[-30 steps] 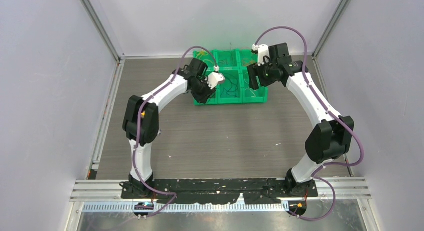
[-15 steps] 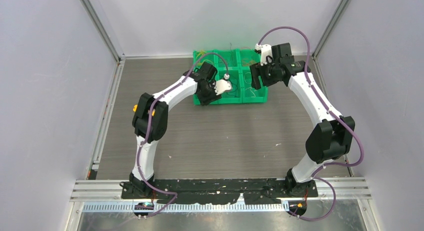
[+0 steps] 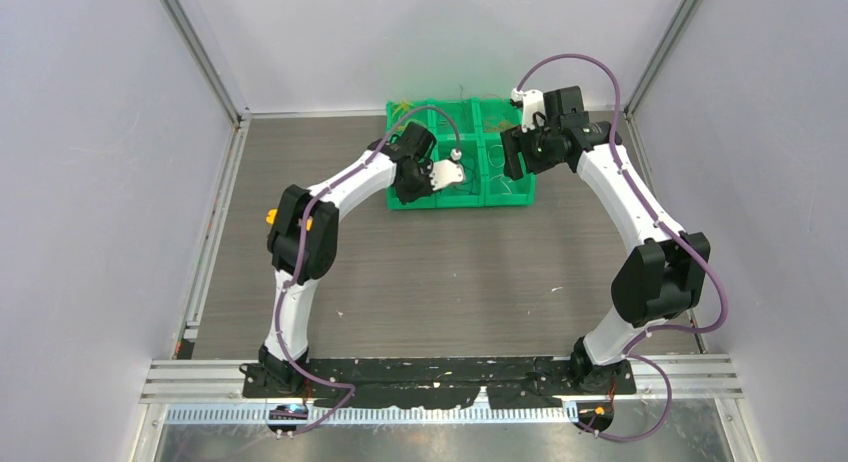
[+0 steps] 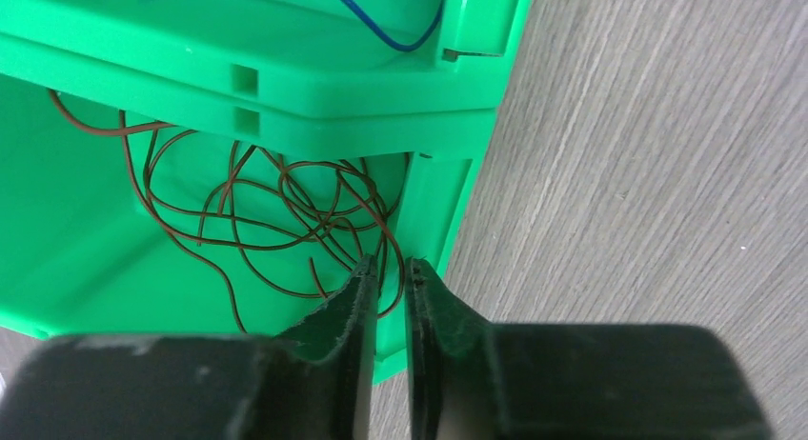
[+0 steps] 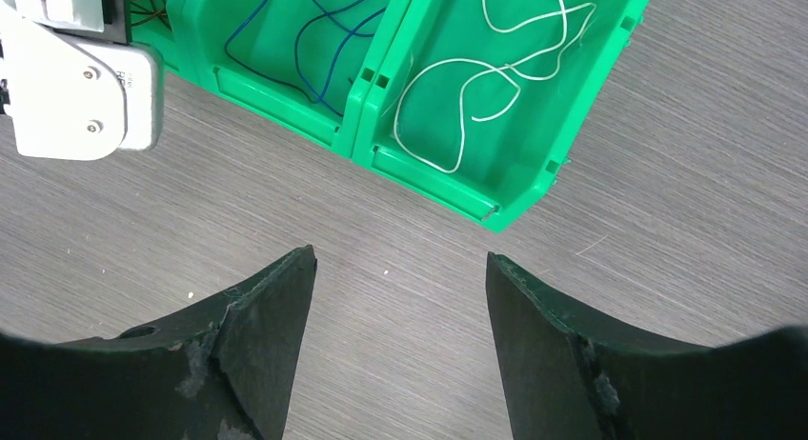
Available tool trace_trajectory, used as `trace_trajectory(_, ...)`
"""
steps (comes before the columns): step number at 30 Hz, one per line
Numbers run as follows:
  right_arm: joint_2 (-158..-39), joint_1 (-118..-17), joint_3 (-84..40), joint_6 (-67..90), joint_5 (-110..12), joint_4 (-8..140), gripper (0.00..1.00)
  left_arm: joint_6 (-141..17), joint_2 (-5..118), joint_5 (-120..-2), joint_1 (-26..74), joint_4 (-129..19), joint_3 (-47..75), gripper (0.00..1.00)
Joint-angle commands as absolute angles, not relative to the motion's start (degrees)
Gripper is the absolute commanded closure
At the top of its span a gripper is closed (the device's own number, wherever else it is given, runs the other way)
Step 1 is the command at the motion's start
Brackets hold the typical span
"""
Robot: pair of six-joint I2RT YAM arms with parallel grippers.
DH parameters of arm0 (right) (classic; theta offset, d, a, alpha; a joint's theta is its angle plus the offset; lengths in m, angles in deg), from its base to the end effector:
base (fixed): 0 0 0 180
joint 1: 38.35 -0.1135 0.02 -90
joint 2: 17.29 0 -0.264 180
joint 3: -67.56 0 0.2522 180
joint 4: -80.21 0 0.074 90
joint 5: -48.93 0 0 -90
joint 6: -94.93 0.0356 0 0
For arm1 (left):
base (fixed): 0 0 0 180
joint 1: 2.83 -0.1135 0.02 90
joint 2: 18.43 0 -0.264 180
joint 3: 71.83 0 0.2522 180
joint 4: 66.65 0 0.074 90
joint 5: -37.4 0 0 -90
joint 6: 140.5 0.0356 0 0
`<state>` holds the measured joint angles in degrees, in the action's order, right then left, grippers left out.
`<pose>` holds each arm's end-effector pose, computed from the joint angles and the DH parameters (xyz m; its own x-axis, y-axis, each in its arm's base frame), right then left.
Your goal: Untangle the cables
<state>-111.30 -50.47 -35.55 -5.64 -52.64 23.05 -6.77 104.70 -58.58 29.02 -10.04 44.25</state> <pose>0.3507 0.0826 0.3358 -0.6532 -0.3241 -0.6844 -0.4644 0.8853 0.0241 0.3914 -0.2475 0.2056 -0.1601 0.9088 -0.3852 0.9338 0.2659 0.2392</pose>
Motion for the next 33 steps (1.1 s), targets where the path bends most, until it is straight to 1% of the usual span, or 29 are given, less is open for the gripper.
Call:
trace_trajectory(1,-110.9,-50.1,-37.5,-5.3,-53.3,23.3,0.28,-4.8,103.9,-59.6,28.8,-11.7,47.1,0.88)
trace_trajectory(5,-110.9,-50.2,-37.2,-5.1,-53.7,23.2,0.29,-4.9,104.8,-59.6,28.2,-11.8,49.1,1.0)
trace_trajectory(11,-110.9,-50.1,-36.9,-5.1,-53.9,23.0,0.29,-5.6,108.8,-60.9,26.6,-9.8,55.7,1.0)
trace_trajectory(17,-110.8,-50.0,-36.6,-5.2,-53.9,22.9,0.29,0.6,111.1,-60.0,26.3,-10.6,56.0,1.0)
trace_trajectory(20,-110.8,-49.8,-36.8,-5.3,-53.8,22.8,0.29,6.4,110.7,-59.7,26.0,-12.8,52.6,1.0)
trace_trajectory(24,-110.8,-49.5,-36.5,-5.4,-53.8,22.6,0.29,13.0,107.8,-61.5,24.8,-20.5,44.1,1.0)
trace_trajectory(28,-111.0,-49.4,-36.6,-5.4,-54.0,22.5,0.29,15.2,106.5,-63.4,23.9,-26.1,40.7,1.0)
trace_trajectory(30,-111.2,-49.4,-36.9,-5.4,-54.1,22.3,0.29,15.6,106.5,-63.2,23.9,-26.5,40.8,0.97)
trace_trajectory(33,-111.6,-49.4,-37.4,-5.4,-54.1,22.2,0.29,14.8,104.9,-63.2,23.9,-28.1,40.4,0.85)
